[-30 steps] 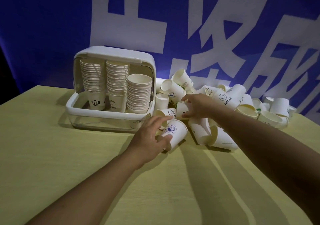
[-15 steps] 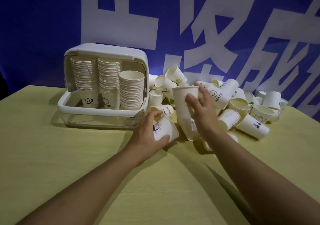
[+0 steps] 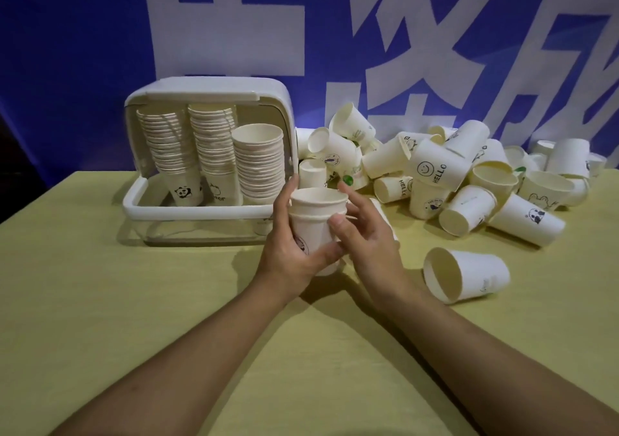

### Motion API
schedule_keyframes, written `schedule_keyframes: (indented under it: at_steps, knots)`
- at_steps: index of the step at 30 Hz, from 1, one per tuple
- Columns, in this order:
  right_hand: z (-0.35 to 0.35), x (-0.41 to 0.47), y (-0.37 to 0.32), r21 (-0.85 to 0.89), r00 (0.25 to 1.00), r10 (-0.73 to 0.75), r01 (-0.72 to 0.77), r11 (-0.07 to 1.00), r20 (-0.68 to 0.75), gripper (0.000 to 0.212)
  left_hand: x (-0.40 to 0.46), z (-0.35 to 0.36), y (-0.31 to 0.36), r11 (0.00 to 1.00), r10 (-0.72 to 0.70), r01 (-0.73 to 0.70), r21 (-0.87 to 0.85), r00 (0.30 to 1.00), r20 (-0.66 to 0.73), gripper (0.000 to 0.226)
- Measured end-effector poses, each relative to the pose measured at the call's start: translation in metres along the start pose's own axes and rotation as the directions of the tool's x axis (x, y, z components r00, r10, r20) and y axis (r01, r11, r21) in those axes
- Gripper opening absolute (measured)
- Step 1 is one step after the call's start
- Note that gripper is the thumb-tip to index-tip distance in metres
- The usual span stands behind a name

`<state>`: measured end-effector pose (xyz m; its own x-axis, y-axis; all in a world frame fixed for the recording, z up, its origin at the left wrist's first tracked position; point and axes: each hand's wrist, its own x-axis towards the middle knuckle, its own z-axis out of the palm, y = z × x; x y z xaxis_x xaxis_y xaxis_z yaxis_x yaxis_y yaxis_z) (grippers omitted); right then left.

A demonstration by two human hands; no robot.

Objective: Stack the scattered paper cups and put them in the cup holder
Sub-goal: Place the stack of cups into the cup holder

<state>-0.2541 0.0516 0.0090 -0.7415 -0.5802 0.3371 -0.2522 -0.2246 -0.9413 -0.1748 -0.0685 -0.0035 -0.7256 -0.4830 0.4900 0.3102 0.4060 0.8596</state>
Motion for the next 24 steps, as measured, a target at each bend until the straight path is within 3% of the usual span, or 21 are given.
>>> schedule_keyframes:
  at_steps: [4,8,10,13,18,24]
  knots:
    - [-0.007,0.004,0.001,0.022,0.999,0.042,-0.042,0.999,-0.004,0.053,0.001,-0.005,-0.001,0.996,-0.051,0.053,0.068,0.998,-0.022,0.074]
    - [-0.013,0.006,0.0,0.026,0.996,0.085,-0.086,0.996,0.037,0.041,-0.001,-0.008,0.0,0.981,-0.002,0.017,0.191,0.997,-0.076,0.07]
    - [-0.015,0.006,0.001,-0.013,0.993,0.08,-0.08,0.997,0.082,0.038,-0.001,-0.01,0.0,0.984,-0.021,0.035,0.177,0.997,-0.079,0.068]
    - [-0.011,0.001,0.003,0.064,0.97,0.137,-0.153,0.986,0.203,0.034,0.001,-0.015,0.007,0.989,-0.042,0.057,0.136,0.993,-0.114,0.064]
    - [-0.01,0.001,0.012,-0.078,0.949,0.175,-0.16,0.984,0.262,0.017,0.022,-0.027,0.044,0.992,0.092,-0.068,0.11,0.967,-0.237,0.055]
    - [-0.012,0.004,0.014,-0.136,0.942,0.21,-0.179,0.974,0.261,0.015,0.08,-0.041,0.096,0.958,0.265,-0.211,0.196,0.912,-0.313,0.055]
